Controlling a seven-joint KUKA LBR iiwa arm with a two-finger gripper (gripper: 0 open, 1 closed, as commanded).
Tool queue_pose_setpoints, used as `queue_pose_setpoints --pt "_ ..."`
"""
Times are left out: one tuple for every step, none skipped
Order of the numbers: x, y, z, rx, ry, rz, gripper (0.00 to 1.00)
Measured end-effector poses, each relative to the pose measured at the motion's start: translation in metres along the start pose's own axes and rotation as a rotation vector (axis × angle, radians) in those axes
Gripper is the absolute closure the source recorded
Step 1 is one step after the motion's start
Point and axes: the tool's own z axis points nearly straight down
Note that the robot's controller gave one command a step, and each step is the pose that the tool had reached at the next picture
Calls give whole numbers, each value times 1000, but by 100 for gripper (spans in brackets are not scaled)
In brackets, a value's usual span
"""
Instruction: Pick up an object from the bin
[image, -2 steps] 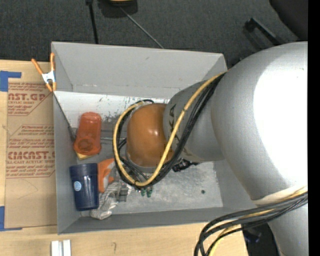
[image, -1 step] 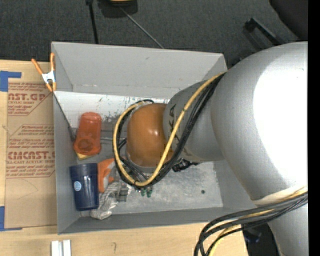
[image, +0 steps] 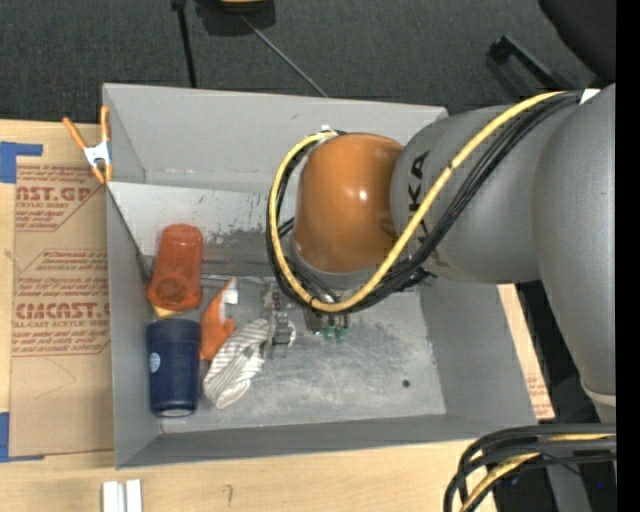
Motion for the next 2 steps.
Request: queue_pose_setpoints --pt "0 0 0 0 0 -1 100" --pt "-30 -49 -89 1 -1 36 100"
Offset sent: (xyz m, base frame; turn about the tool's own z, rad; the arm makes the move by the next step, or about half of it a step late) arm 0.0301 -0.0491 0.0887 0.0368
